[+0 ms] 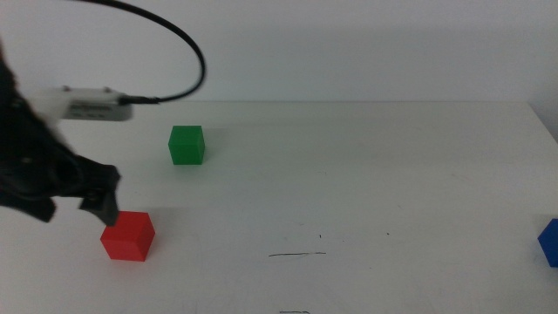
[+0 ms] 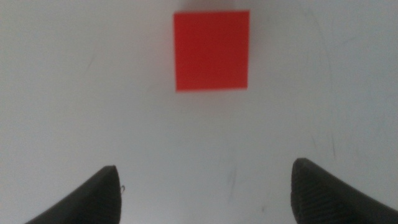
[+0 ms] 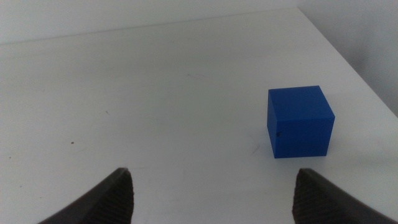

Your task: Stack red cubes first, then green, then blue cubes in a specific spot.

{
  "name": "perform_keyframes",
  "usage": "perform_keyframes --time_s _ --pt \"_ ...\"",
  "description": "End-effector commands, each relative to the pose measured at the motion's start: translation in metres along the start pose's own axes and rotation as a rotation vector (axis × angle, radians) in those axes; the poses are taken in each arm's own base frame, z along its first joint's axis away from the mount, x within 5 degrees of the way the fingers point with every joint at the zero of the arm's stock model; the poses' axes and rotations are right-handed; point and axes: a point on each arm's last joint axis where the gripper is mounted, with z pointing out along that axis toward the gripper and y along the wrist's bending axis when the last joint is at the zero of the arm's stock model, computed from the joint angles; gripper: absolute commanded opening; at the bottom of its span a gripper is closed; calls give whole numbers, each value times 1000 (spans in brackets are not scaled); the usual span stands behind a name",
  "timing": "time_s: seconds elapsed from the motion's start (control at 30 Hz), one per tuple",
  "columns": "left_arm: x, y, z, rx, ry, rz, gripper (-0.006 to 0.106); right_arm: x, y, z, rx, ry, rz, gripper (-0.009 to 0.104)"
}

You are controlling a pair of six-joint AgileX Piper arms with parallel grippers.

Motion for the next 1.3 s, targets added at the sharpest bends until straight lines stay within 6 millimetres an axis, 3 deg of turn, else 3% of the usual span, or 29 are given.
perform_keyframes --time_s 0.0,0.7,1.13,1.27 --pt "-10 -7 -6 -3 -76 10 93 -10 1 -2 0 -89 -17 65" --pt "-46 -4 73 -1 -41 -1 93 -10 1 -2 0 -89 -17 65" --pt "-50 -2 100 4 8 8 93 -10 1 -2 0 -89 -17 65" --pt "-50 -2 105 4 14 7 88 -10 1 -2 0 -89 -17 65"
